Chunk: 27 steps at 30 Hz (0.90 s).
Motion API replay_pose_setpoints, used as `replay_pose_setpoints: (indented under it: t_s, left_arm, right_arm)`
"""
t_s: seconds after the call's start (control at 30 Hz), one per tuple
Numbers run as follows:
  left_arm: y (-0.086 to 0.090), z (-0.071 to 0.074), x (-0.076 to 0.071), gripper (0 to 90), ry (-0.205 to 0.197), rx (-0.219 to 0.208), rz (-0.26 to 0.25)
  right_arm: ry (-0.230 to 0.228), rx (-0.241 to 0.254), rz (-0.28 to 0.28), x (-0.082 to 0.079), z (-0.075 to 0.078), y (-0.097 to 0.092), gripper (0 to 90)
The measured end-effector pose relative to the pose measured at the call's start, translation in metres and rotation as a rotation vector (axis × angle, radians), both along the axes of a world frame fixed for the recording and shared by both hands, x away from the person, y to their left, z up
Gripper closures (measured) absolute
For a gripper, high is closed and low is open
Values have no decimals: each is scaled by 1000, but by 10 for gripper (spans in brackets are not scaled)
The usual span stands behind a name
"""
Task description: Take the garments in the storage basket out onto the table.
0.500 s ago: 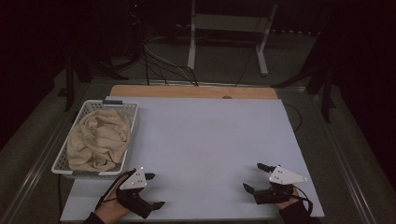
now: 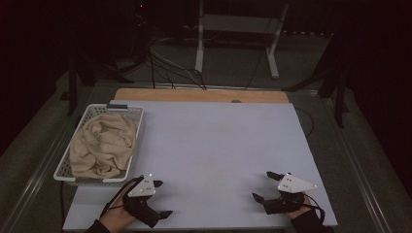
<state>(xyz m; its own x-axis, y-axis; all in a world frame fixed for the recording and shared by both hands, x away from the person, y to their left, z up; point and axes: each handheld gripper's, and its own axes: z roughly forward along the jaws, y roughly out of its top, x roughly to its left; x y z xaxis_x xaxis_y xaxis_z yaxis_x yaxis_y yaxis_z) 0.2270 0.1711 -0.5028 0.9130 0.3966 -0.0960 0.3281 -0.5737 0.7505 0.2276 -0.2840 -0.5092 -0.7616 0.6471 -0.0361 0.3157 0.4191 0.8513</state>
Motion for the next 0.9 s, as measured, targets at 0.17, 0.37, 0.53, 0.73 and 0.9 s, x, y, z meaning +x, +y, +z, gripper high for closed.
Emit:
replay_pose_setpoints:
  t_s: [0.17,0.37,0.53,0.73,0.9]
  left_arm:
    - [-5,5,1,4,16,15,-40]
    - [-13,15,2,4,33,36,-102]
    - [-16,24,5,4,42,42,-122]
    - [-17,39,10,4,47,37,-136]
    - [-14,54,15,4,43,37,-140]
  right_arm:
    - [-5,29,-1,-4,4,1,88]
    - [-16,42,9,-6,8,5,88]
    - [-14,67,-7,-6,11,4,88]
    - [-21,76,-16,-6,13,2,88]
    - [-32,78,-19,-6,14,2,88]
